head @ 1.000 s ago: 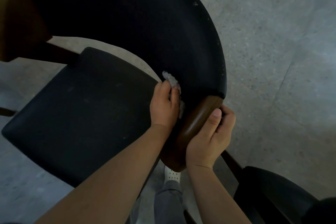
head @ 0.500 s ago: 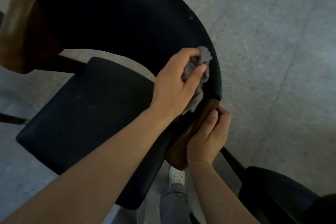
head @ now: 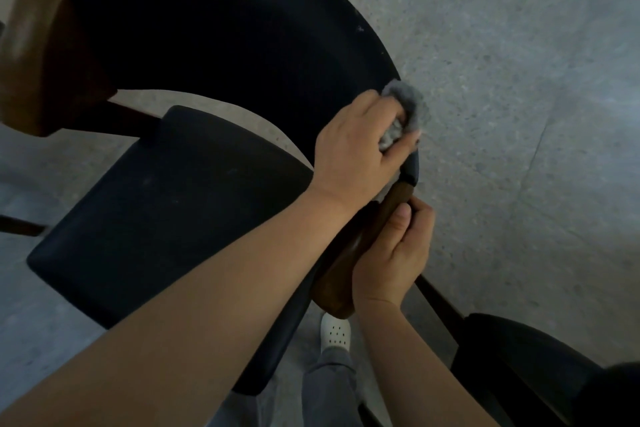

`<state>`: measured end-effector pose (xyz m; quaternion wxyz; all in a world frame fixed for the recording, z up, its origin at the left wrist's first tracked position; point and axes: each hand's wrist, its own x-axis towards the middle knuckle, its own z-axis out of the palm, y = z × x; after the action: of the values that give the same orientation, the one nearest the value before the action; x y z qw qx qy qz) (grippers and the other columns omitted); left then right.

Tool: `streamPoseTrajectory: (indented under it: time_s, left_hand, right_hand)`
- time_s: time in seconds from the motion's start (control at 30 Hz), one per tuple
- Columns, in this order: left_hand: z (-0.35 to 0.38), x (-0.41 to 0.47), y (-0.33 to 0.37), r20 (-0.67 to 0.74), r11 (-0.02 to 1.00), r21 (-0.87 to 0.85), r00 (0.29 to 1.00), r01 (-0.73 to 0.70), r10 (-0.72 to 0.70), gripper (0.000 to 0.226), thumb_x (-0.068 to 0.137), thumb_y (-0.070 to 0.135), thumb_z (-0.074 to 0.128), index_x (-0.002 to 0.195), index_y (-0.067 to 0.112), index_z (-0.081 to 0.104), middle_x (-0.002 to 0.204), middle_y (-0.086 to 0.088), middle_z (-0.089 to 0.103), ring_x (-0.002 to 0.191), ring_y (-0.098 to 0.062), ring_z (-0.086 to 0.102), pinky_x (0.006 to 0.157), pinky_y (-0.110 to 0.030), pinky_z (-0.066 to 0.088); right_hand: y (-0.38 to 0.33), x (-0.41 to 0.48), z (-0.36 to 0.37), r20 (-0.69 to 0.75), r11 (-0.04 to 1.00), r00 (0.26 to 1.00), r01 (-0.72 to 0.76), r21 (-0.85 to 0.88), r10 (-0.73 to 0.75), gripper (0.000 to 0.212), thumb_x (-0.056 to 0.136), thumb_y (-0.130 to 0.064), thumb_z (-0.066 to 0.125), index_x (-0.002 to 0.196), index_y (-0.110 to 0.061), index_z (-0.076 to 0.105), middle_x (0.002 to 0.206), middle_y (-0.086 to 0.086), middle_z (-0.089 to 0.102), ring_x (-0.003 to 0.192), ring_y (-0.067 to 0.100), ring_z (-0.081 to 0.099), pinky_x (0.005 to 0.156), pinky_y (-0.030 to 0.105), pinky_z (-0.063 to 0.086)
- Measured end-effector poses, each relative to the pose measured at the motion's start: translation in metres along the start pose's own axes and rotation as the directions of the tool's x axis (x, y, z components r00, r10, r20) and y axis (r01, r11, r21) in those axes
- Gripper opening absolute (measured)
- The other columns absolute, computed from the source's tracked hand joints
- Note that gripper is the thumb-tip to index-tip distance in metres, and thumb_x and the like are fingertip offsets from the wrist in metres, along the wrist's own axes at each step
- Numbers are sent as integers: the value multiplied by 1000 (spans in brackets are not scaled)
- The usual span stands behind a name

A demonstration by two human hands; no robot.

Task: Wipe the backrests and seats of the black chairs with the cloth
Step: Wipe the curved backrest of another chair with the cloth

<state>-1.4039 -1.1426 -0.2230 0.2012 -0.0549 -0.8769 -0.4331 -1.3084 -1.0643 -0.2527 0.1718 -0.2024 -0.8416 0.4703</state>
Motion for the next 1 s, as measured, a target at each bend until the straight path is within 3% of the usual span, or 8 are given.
streamPoseTrajectory:
  time_s: [0.13, 0.23, 0.37, 0.47, 0.63, 0.73, 0.93, 1.0]
  left_hand:
    - [1, -14, -17, -84, 943, -75, 940, 325, -331, 24, 97, 42, 49, 97, 18, 57, 93, 5, 54, 76, -5, 54, 69, -22, 48]
    - [0, -30, -30, -71, 906, -64, 904, 418, -421, 20, 100, 36, 48, 101, 17, 54, 94, 2, 56, 79, -9, 56, 72, -35, 52]
    - [-3, -32, -21, -72, 944, -145, 949, 295, -308, 34, 98, 36, 52, 124, 16, 46, 116, 0, 54, 97, -6, 57, 76, -18, 49]
    - [7, -28, -19, -70, 976, -59, 974, 210, -214, 28, 99, 39, 45, 109, 14, 53, 107, 0, 47, 84, -6, 52, 65, -16, 45]
    - [27, -38, -43, -87, 933, -56, 929, 356, -359, 35, 99, 37, 32, 91, 10, 54, 90, -1, 48, 73, -8, 45, 61, -23, 41]
    - [33, -47, -54, -75, 901, -93, 900, 423, -430, 32, 99, 36, 32, 86, 13, 51, 85, 0, 47, 68, -5, 42, 61, -15, 36]
    - [30, -78, -88, 135, 724, 10, 717, 689, -684, 32, 104, 35, 36, 88, 15, 55, 87, -2, 54, 72, -14, 55, 64, -28, 49]
    - [22, -86, -92, 179, 666, -52, 663, 744, -727, 30, 105, 35, 35, 92, 16, 56, 95, -7, 56, 76, -13, 56, 67, -26, 46]
  right_hand:
    - [0, 1, 1, -11, 1000, 1000, 19, -11, -20, 47, 99, -43, 27, 111, -10, 56, 93, 3, 59, 81, 14, 54, 70, 31, 45]
    - [1, 0, 1, -10, 1000, 1000, 24, -19, -24, 46, 99, -43, 27, 112, -10, 56, 95, 3, 59, 83, 16, 55, 72, 36, 47]
    - [1, 1, 1, -17, 999, 999, 39, -20, -40, 44, 100, -42, 27, 111, -10, 56, 96, 3, 60, 85, 17, 56, 72, 37, 47]
    - [1, 1, 0, -15, 999, 999, 41, -20, -41, 45, 100, -42, 27, 111, -10, 56, 95, 3, 60, 82, 16, 56, 70, 32, 46]
    - [4, 1, 1, -18, 999, 999, 33, -18, -34, 44, 99, -42, 28, 111, -10, 56, 94, 2, 59, 80, 10, 54, 69, 18, 41]
    - [5, 1, 1, -19, 999, 999, 42, -14, -42, 43, 100, -41, 29, 109, -9, 56, 92, 4, 59, 78, 11, 53, 68, 17, 40]
    - [6, 2, 1, -17, 999, 999, 28, -25, -28, 44, 100, -42, 28, 110, -10, 56, 92, 3, 59, 80, 12, 54, 68, 19, 41]
    - [6, 1, 1, -13, 999, 1000, 27, -28, -28, 44, 100, -42, 28, 110, -10, 56, 92, 4, 59, 79, 14, 54, 68, 20, 42]
